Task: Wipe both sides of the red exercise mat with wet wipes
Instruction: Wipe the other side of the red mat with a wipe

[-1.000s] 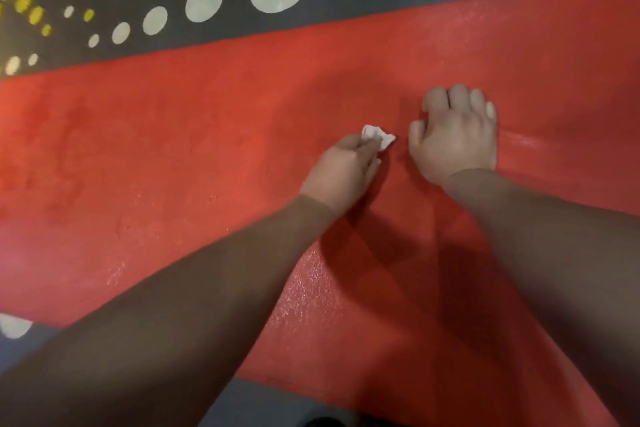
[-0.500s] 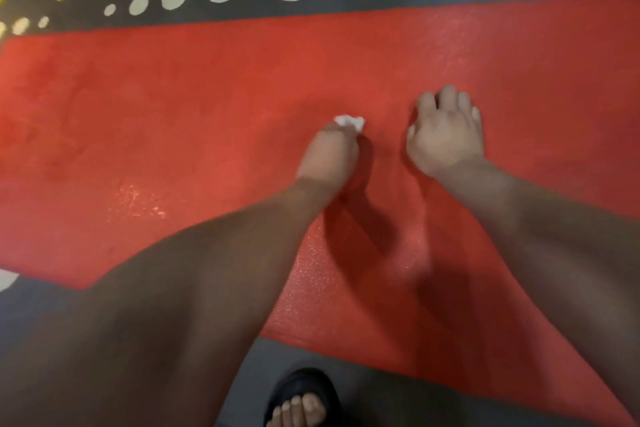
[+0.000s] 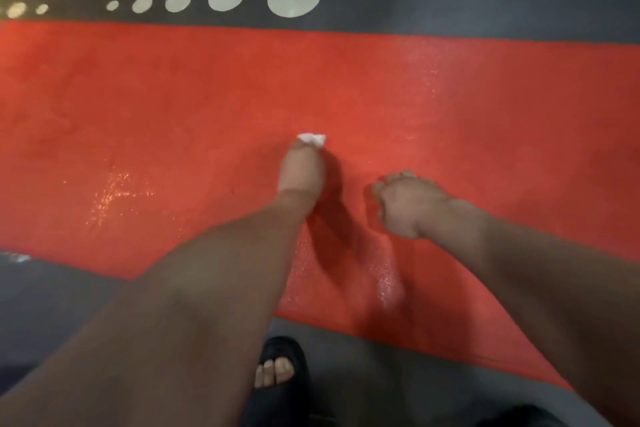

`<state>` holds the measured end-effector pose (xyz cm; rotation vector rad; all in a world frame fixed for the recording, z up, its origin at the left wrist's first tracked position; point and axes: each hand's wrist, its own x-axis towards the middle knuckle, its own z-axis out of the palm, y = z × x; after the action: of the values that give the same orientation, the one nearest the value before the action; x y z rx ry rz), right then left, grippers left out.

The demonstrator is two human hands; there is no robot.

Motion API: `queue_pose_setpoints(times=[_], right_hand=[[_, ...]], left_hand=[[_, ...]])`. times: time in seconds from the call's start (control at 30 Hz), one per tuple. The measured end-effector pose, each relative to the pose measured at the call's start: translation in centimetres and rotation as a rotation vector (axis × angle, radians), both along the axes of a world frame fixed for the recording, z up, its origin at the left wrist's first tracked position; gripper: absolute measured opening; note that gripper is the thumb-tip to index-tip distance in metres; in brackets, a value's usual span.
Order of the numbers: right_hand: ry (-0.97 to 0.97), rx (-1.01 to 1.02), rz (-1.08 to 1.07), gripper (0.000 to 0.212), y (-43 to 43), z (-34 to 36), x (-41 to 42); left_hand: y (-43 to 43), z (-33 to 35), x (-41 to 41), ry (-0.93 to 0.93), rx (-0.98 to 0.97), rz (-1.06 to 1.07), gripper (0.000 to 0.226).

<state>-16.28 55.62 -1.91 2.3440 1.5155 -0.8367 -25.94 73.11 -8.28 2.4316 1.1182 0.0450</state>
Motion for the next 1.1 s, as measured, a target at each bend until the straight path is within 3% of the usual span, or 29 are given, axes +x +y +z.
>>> queue_pose_setpoints(times=[0.1,0.23,0.3,0.4,0.57,0.83,1.1], right_hand=[[-0.034,-0.174,0.219,0.038,-0.6,1.6,-0.3],[-0.072,-0.356,0.399,0.032,-1.2,6.5,-1.2],[-0.075,-0.378,0.462,0.031,-0.9,9.7,-1.6],[-0.096,-0.301,0.531,0.031,0.2,14.0,-2.1],[0.025,0.018,0.452,0.032,0.4,18.4,-2.2],[-0.043,-0.158,0.342,0.025,1.5,16.4,-3.1],[-0.209,-0.218,0.296,0.030,9.1,23.0,-7.5]], left_hand=[[-4.3,0.0,-1.1,-0.027,-0.047,-0.058,0.039],[-4.0,3.1,-4.0,0.169,-0.103,-0.026,0.046],[-4.0,6.4,-4.5,0.226,-0.127,-0.119,0.047],[-4.2,11.2,-5.9,0.258,-0.161,-0.081,0.043],[-3.8,16.0,-10.9,0.475,-0.107,-0.033,0.037],[-0.7,14.4,-17.2,0.467,-0.135,-0.081,0.035],[5.5,16.7,-20.0,0.414,-0.121,-0.141,0.041]])
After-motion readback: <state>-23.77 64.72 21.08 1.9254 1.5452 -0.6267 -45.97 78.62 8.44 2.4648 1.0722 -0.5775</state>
